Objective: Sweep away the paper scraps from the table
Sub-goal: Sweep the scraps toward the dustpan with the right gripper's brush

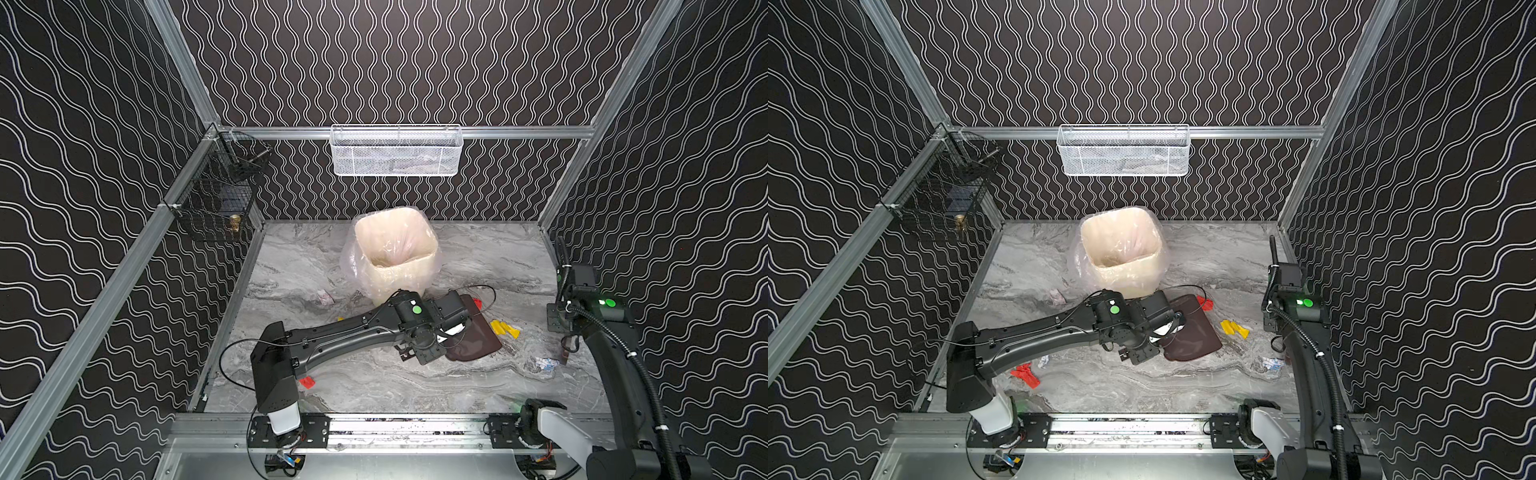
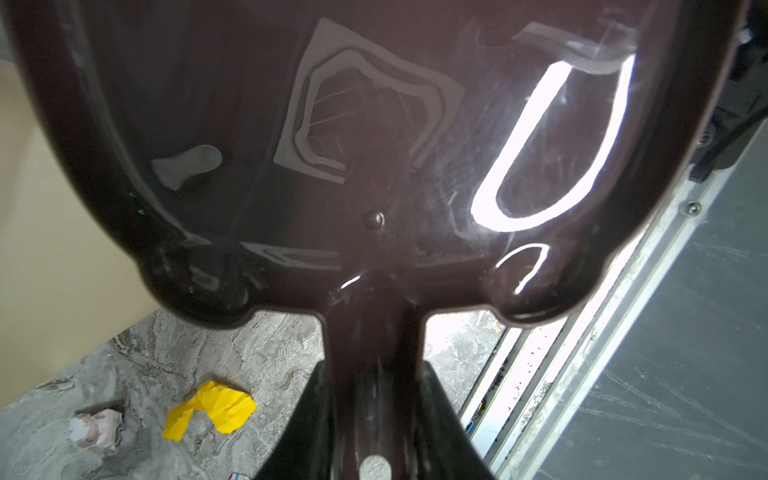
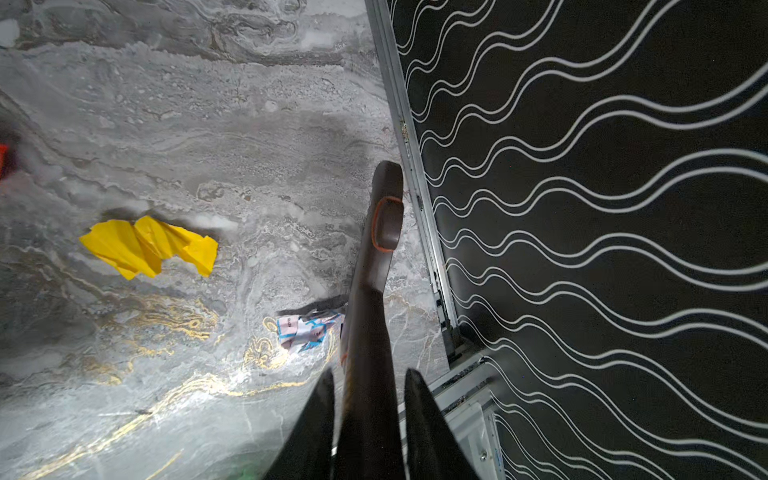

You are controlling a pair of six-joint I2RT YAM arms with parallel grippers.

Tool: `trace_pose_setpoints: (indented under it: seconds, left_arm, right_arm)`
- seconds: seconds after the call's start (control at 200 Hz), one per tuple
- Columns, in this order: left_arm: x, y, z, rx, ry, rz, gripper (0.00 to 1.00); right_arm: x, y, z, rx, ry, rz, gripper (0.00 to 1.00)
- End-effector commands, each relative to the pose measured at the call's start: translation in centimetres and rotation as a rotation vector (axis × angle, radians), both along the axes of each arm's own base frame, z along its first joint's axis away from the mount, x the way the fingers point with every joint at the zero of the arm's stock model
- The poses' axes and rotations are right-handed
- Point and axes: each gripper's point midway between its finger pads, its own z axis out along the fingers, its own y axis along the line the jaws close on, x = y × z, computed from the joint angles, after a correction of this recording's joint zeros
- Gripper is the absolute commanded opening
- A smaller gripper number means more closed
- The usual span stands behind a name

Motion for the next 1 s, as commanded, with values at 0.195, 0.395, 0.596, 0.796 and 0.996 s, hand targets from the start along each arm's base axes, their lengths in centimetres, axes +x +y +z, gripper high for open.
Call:
trace_pose_setpoints:
  seconds: [0.195,0.395,0.596,0.796,0.996]
  left_arm:
    - [-0.5,0.2,-1.9,0.001,0.068,-0.016,0.0]
    - [-0.7,1.0,-3.1,0.01,0.093,0.008,0.0]
    - [-1.1,1.8,-4.5,0.029,0.117,0.033,0.0]
    - [-1.5,2.2,-5.6,0.038,0.139,0.055,0.0]
    - [-1.7,2.4,-6.0,0.034,0.15,0.065,0.0]
  right_arm:
    - [0.1,2.2,-1.2,0.122,0.032,0.088,0.0]
    - [1.1,4.7,-0.2,0.223,0.058,0.167,0.0]
    - [2.2,6.8,0.9,0.233,0.076,0.259,0.0]
    - [3.6,5.8,4.5,0.13,0.017,0.222,0.0]
    - [1.5,2.5,3.1,-0.028,0.094,0.148,0.0]
